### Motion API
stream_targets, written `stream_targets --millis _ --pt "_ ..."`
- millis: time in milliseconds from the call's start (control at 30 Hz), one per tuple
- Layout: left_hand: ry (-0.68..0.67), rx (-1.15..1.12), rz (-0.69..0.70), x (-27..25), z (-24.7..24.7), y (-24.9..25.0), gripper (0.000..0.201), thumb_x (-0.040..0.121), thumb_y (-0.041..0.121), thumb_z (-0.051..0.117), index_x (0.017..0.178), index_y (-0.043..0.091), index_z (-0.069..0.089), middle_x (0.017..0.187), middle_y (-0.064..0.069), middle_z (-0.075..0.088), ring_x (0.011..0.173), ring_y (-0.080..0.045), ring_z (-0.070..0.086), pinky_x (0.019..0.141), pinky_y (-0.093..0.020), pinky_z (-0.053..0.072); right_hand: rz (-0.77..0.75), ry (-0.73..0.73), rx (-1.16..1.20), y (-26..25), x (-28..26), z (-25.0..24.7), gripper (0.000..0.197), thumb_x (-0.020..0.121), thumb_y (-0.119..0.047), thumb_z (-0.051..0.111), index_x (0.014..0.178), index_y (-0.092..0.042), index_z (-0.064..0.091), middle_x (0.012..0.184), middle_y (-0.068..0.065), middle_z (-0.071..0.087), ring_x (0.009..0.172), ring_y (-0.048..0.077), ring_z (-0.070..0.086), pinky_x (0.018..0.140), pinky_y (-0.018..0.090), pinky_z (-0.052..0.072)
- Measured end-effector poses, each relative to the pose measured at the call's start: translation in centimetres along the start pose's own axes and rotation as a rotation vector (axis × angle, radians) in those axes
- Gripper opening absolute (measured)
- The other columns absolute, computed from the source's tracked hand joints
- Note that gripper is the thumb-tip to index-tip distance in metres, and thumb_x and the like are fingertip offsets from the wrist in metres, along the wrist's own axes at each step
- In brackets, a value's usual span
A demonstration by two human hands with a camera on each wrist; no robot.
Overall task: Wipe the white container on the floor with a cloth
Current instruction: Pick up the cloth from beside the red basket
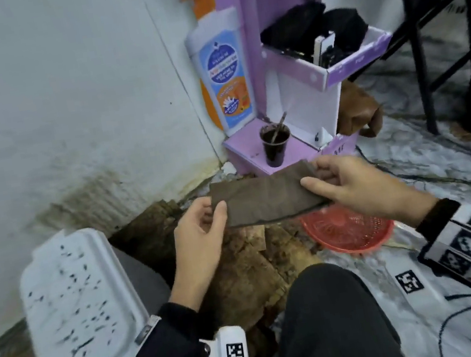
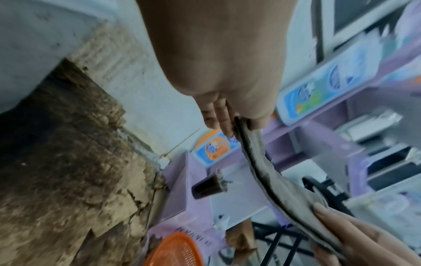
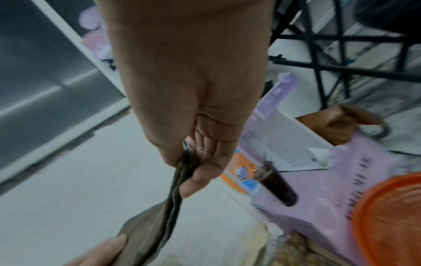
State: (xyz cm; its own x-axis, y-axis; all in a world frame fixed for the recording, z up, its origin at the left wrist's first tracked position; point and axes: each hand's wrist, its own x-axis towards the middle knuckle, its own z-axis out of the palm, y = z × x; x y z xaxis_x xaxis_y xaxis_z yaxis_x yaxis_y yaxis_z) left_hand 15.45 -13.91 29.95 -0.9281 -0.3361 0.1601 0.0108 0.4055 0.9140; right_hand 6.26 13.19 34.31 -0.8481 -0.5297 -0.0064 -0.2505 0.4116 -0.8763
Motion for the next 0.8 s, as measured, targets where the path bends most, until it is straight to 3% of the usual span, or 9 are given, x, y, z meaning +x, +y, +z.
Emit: stream_targets --millis 100,167,233,300,367,467,567,700,800 --pt "0.089 -0.013 -0.041 -2.7 -5.2 1.9 0.017 0.105 0.035 0.062 0.098 0.022 0.069 0.081 0.004 0.065 0.073 -0.014 0.060 0.068 -0.031 0.047 -0.068 -0.053 -0.118 -5.4 0.3 1.7 0.027 0.100 -0.037 0.062 0.100 -0.010 0.063 0.091 0.005 0.075 0.085 0.014 0.074 0.073 0.040 0.060" --pt "0.147 -0.071 -0.067 -4.6 -8.3 2.4 0.018 0.105 0.034 0.063 0.099 0.019 0.071 0.082 0.004 0.067 0.072 -0.014 0.059 0.068 -0.031 0.045 -0.107 -0.106 -0.154 -8.4 0.3 3.5 0.026 0.099 -0.036 0.063 0.094 -0.010 0.061 0.082 0.004 0.072 0.074 0.009 0.071 0.066 0.034 0.057" --pt "0.229 -0.131 -0.096 -6.3 -11.1 2.5 0.015 0.103 0.031 0.067 0.100 0.018 0.075 0.088 0.000 0.073 0.076 -0.016 0.064 0.069 -0.029 0.045 -0.147 -0.131 -0.251 -11.4 0.1 5.7 0.026 0.099 -0.031 0.064 0.085 -0.009 0.058 0.068 0.005 0.065 0.059 0.005 0.061 0.057 0.024 0.047" --pt "0.309 -0.132 -0.103 -8.0 -13.8 2.3 0.012 0.101 0.027 0.070 0.099 0.018 0.076 0.086 0.000 0.075 0.073 -0.011 0.064 0.066 -0.025 0.045 -0.172 -0.136 -0.329 -13.6 -0.2 8.1 0.030 0.099 -0.029 0.065 0.080 -0.007 0.054 0.059 -0.001 0.061 0.052 0.006 0.056 0.055 0.030 0.042" --pt "0.364 -0.105 -0.107 -9.8 -16.2 2.0 0.008 0.100 0.025 0.072 0.098 0.019 0.077 0.081 0.006 0.075 0.070 -0.006 0.063 0.064 -0.023 0.046 -0.183 -0.161 -0.338 -15.2 -0.4 10.6 0.035 0.098 -0.027 0.066 0.073 -0.012 0.046 0.048 -0.011 0.051 0.044 0.002 0.050 0.051 0.025 0.036" --pt "0.401 -0.051 -0.117 -12.4 -19.4 1.5 0.011 0.100 0.023 0.072 0.091 0.027 0.075 0.074 0.016 0.073 0.070 -0.003 0.065 0.062 -0.022 0.050 -0.190 -0.198 -0.360 -16.8 -0.7 14.1 0.032 0.097 -0.028 0.068 0.076 -0.010 0.053 0.054 -0.007 0.057 0.046 0.000 0.054 0.055 0.030 0.043" --pt "0.458 0.016 -0.142 -14.5 -22.7 0.5 0.011 0.099 0.022 0.072 0.090 0.024 0.077 0.080 0.008 0.078 0.079 -0.012 0.073 0.076 -0.033 0.058 -0.172 -0.284 -0.369 -18.5 -1.1 17.8 0.032 0.098 -0.026 0.066 0.074 -0.008 0.054 0.052 -0.003 0.062 0.045 0.001 0.059 0.053 0.027 0.046" --pt "0.476 0.081 -0.196 -15.7 -25.6 -1.6 0.010 0.099 0.022 0.071 0.095 0.018 0.079 0.081 0.006 0.078 0.082 -0.014 0.074 0.079 -0.036 0.059 -0.123 -0.275 -0.464 -19.5 -1.1 22.9 0.038 0.093 -0.033 0.070 0.066 -0.014 0.050 0.050 -0.002 0.057 0.053 0.016 0.059 0.055 0.032 0.042" --pt "0.464 0.168 -0.180 -14.6 -26.8 -3.4 0.009 0.099 0.025 0.071 0.096 0.019 0.077 0.081 0.005 0.076 0.081 -0.015 0.071 0.076 -0.035 0.056 -0.026 -0.266 -0.484 -19.3 -1.3 25.6 0.029 0.092 -0.033 0.070 0.072 -0.015 0.058 0.056 -0.008 0.064 0.051 -0.003 0.061 0.045 0.017 0.038"
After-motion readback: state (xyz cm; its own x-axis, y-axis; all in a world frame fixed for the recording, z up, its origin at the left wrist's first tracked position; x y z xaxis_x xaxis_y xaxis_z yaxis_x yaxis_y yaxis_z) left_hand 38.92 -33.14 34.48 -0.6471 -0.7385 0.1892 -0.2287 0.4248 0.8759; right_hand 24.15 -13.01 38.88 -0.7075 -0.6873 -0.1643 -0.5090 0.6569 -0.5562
